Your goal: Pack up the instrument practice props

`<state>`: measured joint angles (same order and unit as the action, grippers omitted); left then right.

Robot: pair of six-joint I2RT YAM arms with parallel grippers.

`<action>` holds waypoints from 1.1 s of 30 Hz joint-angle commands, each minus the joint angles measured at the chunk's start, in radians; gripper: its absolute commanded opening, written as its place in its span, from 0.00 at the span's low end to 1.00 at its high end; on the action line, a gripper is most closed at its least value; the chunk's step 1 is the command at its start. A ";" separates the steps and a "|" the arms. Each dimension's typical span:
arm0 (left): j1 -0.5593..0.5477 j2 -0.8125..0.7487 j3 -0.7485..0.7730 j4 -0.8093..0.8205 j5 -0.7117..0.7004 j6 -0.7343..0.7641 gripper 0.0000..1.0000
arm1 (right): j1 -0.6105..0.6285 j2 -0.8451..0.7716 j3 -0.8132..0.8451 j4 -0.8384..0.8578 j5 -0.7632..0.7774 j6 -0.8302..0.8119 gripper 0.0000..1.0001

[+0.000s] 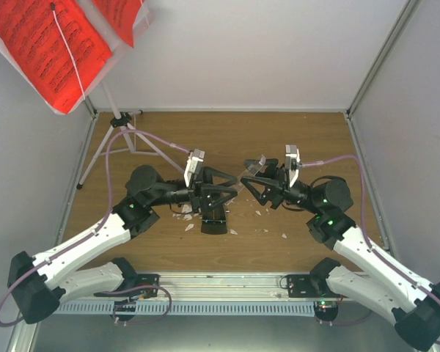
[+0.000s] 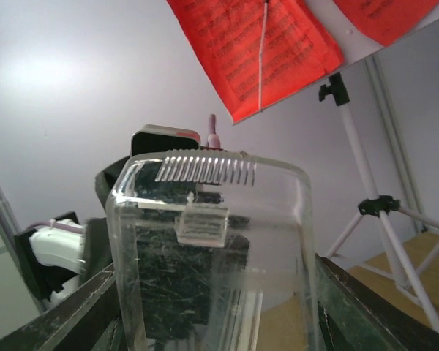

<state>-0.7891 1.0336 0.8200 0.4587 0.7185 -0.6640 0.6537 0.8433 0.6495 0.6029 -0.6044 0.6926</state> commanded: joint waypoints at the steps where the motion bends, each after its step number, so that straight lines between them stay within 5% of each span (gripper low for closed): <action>1: 0.002 -0.082 -0.002 -0.170 -0.118 0.091 0.78 | 0.006 -0.069 0.060 -0.194 0.086 -0.138 0.59; 4: 0.002 -0.155 -0.024 -0.313 -0.222 0.146 0.98 | 0.006 -0.104 0.099 -0.372 0.161 -0.227 0.59; 11: -0.008 -0.311 -0.224 -0.649 -0.561 0.189 0.99 | 0.006 -0.145 0.150 -0.677 0.294 -0.376 0.58; 23: -0.220 -0.417 -0.716 -0.197 -0.794 0.110 0.99 | 0.006 -0.170 0.099 -0.679 0.321 -0.405 0.59; 33: -0.277 -0.276 -0.800 -0.022 -0.982 0.287 0.93 | 0.006 -0.175 0.070 -0.654 0.313 -0.401 0.59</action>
<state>-1.0595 0.7029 0.0437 0.2256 -0.1696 -0.4824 0.6537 0.6849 0.7330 -0.0921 -0.2924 0.3019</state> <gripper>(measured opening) 0.968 0.615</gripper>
